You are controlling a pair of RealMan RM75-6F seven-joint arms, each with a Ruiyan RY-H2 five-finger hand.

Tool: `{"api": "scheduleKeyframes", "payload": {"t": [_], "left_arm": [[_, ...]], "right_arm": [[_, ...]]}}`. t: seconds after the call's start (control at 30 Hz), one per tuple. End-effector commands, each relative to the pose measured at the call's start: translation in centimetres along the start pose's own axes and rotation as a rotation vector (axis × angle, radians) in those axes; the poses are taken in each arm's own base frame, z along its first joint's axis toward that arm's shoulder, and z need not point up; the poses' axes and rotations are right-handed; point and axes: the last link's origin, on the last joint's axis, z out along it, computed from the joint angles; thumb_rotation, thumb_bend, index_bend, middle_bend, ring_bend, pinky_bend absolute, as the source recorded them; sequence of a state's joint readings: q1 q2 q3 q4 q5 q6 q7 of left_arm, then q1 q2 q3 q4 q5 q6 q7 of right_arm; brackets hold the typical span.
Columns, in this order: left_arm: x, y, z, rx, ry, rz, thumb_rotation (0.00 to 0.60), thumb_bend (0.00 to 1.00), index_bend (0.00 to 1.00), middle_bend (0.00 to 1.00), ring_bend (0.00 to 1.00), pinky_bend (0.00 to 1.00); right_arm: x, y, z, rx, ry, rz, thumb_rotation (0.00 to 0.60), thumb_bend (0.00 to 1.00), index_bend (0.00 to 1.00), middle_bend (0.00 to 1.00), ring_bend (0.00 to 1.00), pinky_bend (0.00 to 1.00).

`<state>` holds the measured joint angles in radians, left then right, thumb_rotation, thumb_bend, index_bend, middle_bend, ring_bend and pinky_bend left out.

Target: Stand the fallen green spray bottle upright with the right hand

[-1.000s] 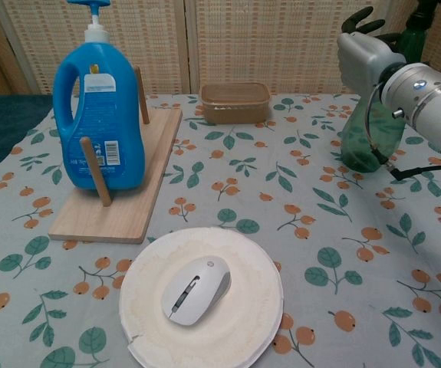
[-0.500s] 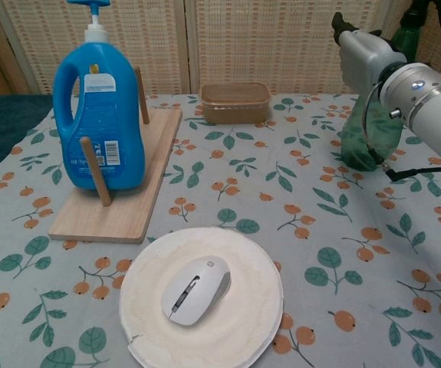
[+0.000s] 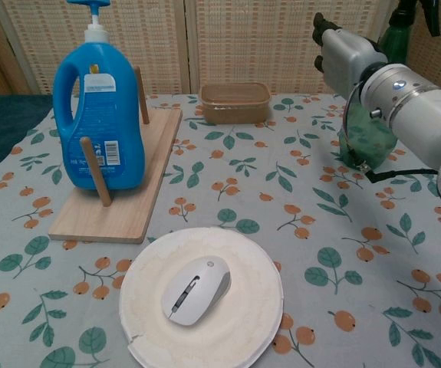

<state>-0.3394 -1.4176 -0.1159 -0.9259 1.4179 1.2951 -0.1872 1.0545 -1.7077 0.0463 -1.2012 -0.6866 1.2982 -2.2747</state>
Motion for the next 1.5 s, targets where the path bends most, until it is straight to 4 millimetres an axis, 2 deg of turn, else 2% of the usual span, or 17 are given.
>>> {"api": "scheduleKeyframes", "payload": {"t": [0.03, 0.17, 0.5, 0.73, 0.93, 1.13, 1.27, 1.4, 1.5], "left_arm": [[0.0, 0.0, 0.0, 0.000, 0.000, 0.000, 0.600, 0.23, 0.00, 0.00, 0.00, 0.00], [0.0, 0.0, 0.0, 0.000, 0.000, 0.000, 0.600, 0.23, 0.00, 0.00, 0.00, 0.00], [0.0, 0.0, 0.0, 0.000, 0.000, 0.000, 0.600, 0.22, 0.00, 0.00, 0.00, 0.00], [0.0, 0.0, 0.0, 0.000, 0.000, 0.000, 0.600, 0.22, 0.00, 0.00, 0.00, 0.00], [0.0, 0.0, 0.0, 0.000, 0.000, 0.000, 0.600, 0.22, 0.00, 0.00, 0.00, 0.00], [0.0, 0.0, 0.0, 0.000, 0.000, 0.000, 0.600, 0.21, 0.00, 0.00, 0.00, 0.00], [0.0, 0.0, 0.0, 0.000, 0.000, 0.000, 0.600, 0.21, 0.00, 0.00, 0.00, 0.00], [0.0, 0.0, 0.0, 0.000, 0.000, 0.000, 0.600, 0.22, 0.00, 0.00, 0.00, 0.00], [0.0, 0.0, 0.0, 0.000, 0.000, 0.000, 0.600, 0.22, 0.00, 0.00, 0.00, 0.00]], "right_arm": [[1.3, -0.1, -0.6, 0.009, 0.015, 0.023, 0.600, 0.00, 0.00, 0.11, 0.00, 0.00], [2.9, 0.1, -1.6, 0.012, 0.053, 0.046, 0.600, 0.00, 0.00, 0.09, 0.00, 0.00], [4.1, 1.9, -3.3, -0.034, 0.078, 0.136, 0.600, 0.00, 0.00, 0.09, 0.00, 0.00], [4.8, 4.8, -5.1, -0.084, 0.142, 0.458, 0.600, 0.00, 0.00, 0.09, 0.00, 0.00], [3.4, 7.6, -6.7, -0.159, 0.225, 0.753, 0.600, 0.00, 0.00, 0.09, 0.00, 0.00], [0.3, 11.2, -10.7, -0.355, 0.416, 1.064, 0.600, 0.00, 0.00, 0.09, 0.00, 0.00], [-3.5, 13.2, -13.7, -0.528, 0.477, 1.208, 0.600, 0.00, 0.00, 0.09, 0.00, 0.00], [-8.1, 12.9, -16.0, -0.652, 0.410, 1.344, 0.600, 0.00, 0.00, 0.09, 0.00, 0.00], [-12.3, 10.7, -17.1, -0.714, 0.263, 1.442, 0.600, 0.00, 0.02, 0.09, 0.00, 0.00]]}}
